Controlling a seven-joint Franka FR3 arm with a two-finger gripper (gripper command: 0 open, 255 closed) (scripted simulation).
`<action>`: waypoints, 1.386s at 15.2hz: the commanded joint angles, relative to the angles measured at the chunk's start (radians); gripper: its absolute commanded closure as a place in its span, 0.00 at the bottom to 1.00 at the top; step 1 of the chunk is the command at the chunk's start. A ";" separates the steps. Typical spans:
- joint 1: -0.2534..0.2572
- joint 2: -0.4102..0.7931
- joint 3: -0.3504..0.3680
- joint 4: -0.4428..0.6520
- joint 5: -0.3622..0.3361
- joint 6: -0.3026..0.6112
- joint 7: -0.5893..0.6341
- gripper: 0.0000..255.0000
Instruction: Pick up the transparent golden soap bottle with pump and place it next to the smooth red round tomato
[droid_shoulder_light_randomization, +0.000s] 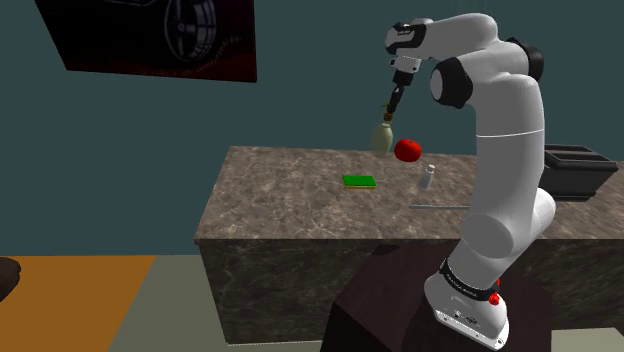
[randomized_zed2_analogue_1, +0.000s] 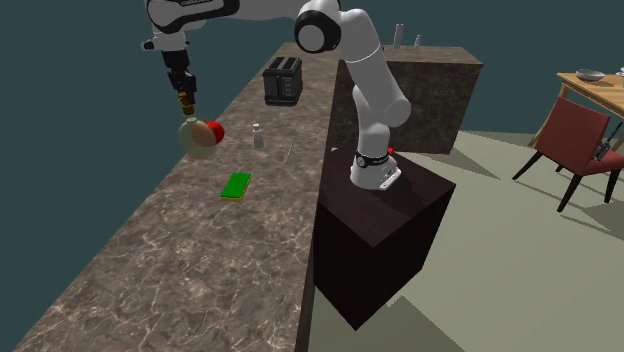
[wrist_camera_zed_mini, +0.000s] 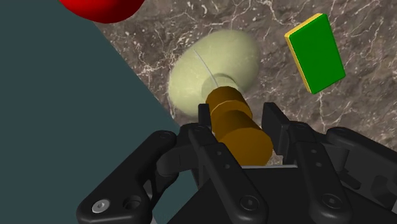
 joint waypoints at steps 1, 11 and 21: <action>0.007 -0.002 0.001 -0.029 0.001 0.027 -0.003 1.00; 0.014 0.002 0.004 -0.073 0.005 0.073 -0.011 1.00; -0.002 0.003 0.000 -0.003 0.002 0.007 -0.004 0.00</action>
